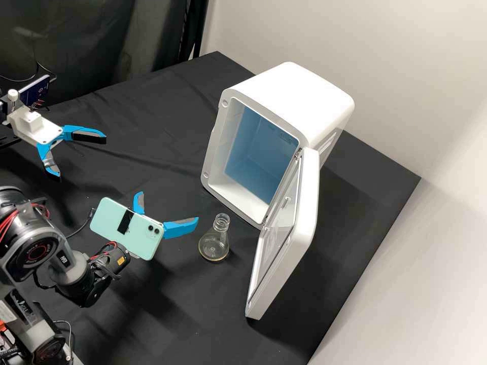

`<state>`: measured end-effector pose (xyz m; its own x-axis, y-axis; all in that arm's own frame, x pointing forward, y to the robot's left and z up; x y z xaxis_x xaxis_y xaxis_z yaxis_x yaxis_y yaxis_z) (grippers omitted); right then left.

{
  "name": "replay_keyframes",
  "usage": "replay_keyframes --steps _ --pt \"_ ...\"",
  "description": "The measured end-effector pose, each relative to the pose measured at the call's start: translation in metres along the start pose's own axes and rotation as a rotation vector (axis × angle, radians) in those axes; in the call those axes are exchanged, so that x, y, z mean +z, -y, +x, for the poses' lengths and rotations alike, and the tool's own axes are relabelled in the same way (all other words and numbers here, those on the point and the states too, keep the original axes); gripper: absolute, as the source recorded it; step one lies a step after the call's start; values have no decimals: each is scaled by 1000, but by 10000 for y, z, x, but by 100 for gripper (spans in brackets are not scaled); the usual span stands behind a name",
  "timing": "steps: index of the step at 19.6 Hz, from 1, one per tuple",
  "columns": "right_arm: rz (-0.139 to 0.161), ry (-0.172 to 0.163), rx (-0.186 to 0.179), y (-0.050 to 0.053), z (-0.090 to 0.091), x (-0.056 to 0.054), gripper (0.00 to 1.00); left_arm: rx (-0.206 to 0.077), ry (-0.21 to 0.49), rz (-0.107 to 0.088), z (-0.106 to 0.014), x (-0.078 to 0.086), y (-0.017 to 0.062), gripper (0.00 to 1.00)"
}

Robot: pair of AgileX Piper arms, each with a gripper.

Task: Place the flask in the incubator

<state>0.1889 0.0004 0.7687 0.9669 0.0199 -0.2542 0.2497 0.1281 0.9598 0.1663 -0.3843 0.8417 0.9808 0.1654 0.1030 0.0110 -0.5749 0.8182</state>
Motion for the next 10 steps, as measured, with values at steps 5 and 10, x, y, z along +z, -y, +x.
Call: replay_keyframes --steps 5,10 --pt "25 71 -26 65 48 109 100 -4 26 0 8 47 7 100" --pt "33 74 -5 41 151 98 100 -3 33 -5 13 69 9 100"
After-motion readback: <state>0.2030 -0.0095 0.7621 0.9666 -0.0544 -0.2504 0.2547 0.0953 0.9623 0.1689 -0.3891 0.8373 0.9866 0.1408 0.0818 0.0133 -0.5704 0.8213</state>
